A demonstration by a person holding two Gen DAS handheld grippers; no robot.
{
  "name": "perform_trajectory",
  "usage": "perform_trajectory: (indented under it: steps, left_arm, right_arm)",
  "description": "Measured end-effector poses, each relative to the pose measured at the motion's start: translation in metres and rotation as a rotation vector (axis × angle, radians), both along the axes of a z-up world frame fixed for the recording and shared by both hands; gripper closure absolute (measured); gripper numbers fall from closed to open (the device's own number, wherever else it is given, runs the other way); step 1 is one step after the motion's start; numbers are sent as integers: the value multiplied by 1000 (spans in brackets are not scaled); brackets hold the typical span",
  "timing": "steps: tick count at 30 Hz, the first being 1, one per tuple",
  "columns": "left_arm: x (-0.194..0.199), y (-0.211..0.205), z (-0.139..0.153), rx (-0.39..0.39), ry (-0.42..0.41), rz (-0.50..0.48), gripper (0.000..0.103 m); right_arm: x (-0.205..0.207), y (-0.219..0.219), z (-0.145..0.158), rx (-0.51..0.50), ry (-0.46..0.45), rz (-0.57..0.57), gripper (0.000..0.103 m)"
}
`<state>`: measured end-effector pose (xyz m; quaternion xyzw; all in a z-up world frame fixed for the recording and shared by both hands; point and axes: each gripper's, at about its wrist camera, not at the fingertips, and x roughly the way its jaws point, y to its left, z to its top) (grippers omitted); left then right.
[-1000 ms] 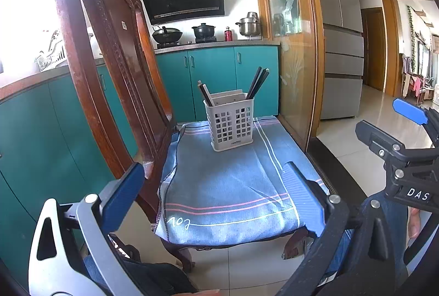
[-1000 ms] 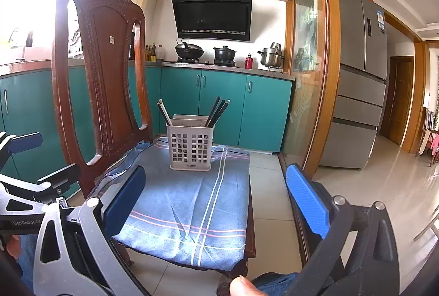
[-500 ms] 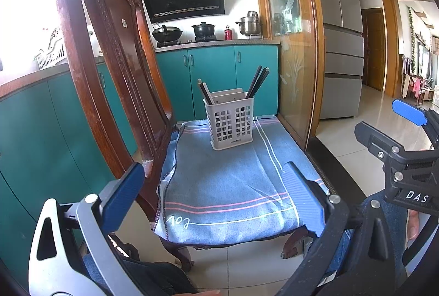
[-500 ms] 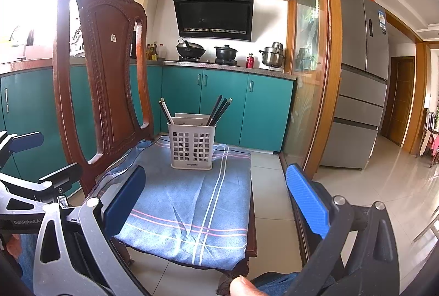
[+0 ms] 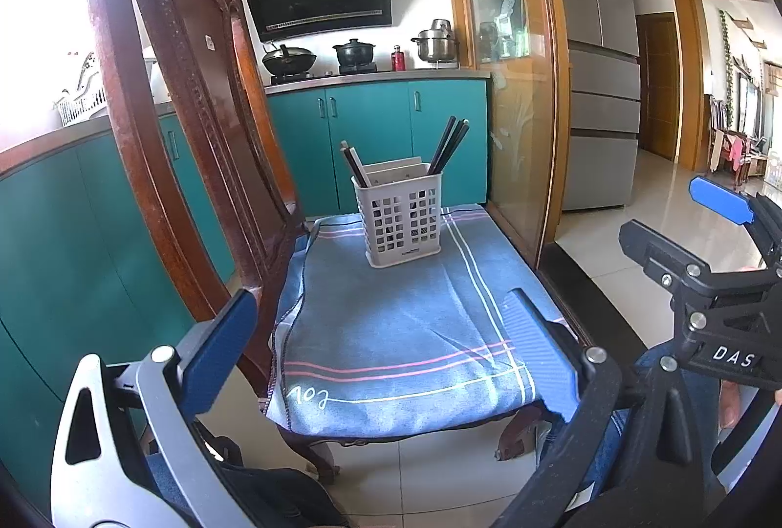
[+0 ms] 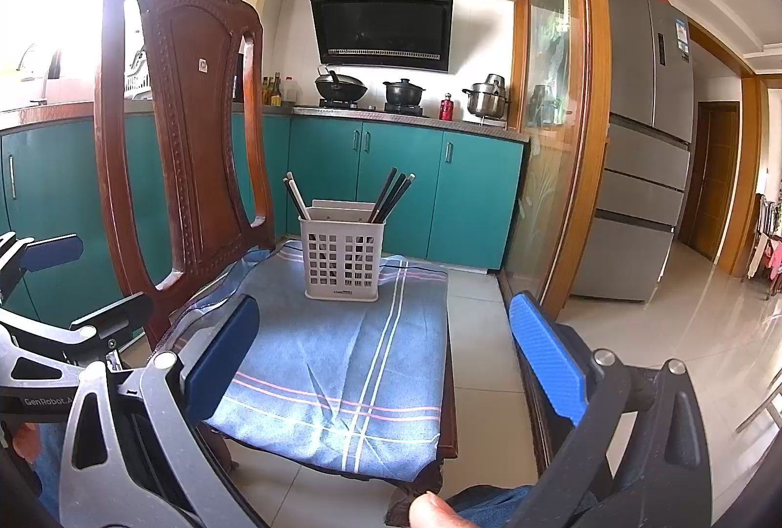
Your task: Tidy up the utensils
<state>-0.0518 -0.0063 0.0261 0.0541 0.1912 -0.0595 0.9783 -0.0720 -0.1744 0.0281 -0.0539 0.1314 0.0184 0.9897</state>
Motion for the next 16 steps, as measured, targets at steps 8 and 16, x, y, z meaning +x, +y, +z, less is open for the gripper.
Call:
perform_trajectory:
  steps: [8,16]
  left_arm:
    - [5,-3,-2,3,21,15,3]
    - [37,-9,-35,12,164,2,3]
  right_arm:
    - [2,-3,-3,8,9,-1,3]
    - [31,-13,-22,62,115,-19,3]
